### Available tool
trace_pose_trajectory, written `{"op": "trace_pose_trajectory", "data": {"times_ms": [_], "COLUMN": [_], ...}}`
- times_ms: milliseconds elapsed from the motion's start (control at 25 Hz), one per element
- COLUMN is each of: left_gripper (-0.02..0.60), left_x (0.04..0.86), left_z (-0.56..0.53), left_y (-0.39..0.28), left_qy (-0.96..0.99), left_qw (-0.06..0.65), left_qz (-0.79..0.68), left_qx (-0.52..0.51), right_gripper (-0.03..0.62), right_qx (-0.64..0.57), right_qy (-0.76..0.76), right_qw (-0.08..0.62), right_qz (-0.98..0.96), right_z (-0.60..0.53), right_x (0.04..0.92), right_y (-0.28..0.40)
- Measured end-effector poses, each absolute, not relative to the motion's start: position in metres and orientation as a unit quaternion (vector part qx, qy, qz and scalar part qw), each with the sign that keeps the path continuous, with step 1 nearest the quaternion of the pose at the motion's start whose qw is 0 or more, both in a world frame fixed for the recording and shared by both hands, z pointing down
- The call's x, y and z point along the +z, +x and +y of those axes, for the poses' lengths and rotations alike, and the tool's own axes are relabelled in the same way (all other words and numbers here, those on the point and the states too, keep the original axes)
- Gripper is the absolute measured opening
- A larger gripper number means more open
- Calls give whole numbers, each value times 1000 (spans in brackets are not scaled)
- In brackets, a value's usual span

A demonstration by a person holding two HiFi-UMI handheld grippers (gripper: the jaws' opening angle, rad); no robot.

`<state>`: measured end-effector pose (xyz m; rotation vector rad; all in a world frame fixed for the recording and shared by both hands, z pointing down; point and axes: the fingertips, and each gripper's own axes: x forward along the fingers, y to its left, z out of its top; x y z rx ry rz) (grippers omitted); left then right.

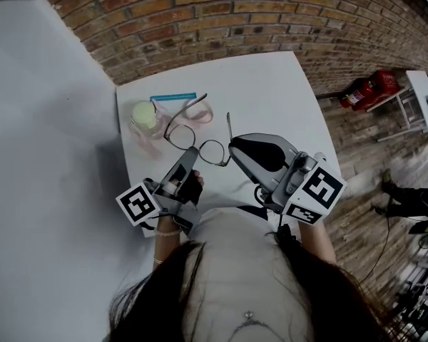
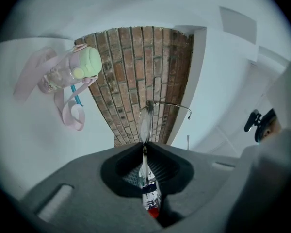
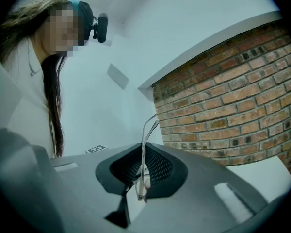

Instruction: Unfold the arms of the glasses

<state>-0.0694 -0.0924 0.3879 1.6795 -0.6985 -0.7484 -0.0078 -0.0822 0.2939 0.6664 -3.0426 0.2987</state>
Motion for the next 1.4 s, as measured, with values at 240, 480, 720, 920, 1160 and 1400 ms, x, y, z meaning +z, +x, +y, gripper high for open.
{"op": "trace_pose_trajectory", "data": {"times_ms": [240, 480, 720, 920, 1160, 1400], "left_gripper": [23, 23, 25, 25, 26, 25], "left_x": [387, 387, 389, 390, 388, 391], "left_z": [-94, -95, -96, -97, -97, -97], "left_y": [-73, -78, -82, -86, -87, -87], "left_qy": [702, 692, 679, 670, 665, 668], "left_qw": [558, 564, 570, 573, 575, 571], "left_qz": [-296, -293, -292, -293, -292, -300], "left_qx": [-329, -343, -358, -370, -378, -371], "right_gripper": [29, 29, 30, 31, 31, 33], "right_qx": [97, 96, 97, 96, 96, 96], "right_qy": [215, 216, 217, 218, 219, 215], "right_qw": [6, 5, 3, 3, 3, 3], "right_qz": [-972, -972, -971, -971, -971, -972], "right_z": [-83, -84, -84, -83, -83, -82], "right_x": [293, 291, 292, 291, 291, 294], "right_y": [-8, -7, -6, -4, -2, -3]}}
